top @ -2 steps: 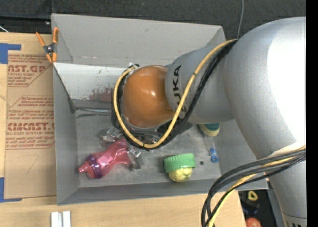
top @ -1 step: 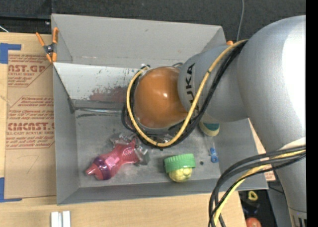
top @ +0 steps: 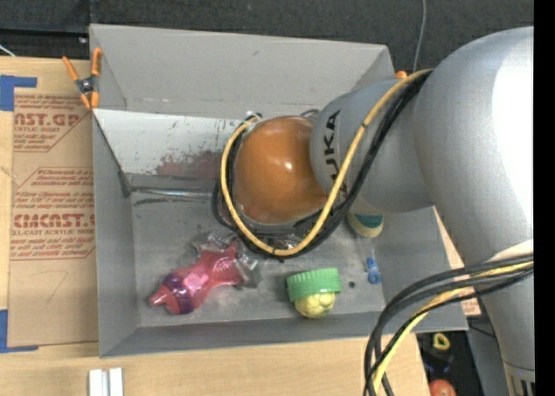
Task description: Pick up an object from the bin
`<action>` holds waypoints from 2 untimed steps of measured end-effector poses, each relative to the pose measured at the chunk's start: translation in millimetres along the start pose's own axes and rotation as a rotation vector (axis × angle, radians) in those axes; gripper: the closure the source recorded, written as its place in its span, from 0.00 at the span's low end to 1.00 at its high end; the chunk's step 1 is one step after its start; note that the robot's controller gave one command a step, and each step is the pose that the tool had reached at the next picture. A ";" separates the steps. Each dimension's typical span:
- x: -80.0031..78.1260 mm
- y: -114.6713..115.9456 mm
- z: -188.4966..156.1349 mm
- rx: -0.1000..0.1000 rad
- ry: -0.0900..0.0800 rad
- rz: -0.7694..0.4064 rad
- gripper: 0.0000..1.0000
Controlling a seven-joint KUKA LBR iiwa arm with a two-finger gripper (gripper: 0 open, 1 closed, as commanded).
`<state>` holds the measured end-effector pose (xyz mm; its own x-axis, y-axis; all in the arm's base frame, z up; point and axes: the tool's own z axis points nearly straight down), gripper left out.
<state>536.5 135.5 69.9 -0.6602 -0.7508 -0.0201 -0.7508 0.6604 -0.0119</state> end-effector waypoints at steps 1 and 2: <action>1.2 1.7 -30.2 -0.005 0.006 0.000 1.00; 0.0 1.6 -83.7 -0.006 0.007 0.001 1.00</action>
Offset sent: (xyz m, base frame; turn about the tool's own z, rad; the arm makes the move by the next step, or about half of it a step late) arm -0.0032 -0.0003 0.1115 -0.0002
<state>533.4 135.9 153.6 -0.6607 -0.7505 -0.0130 -0.7505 0.6608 -0.0056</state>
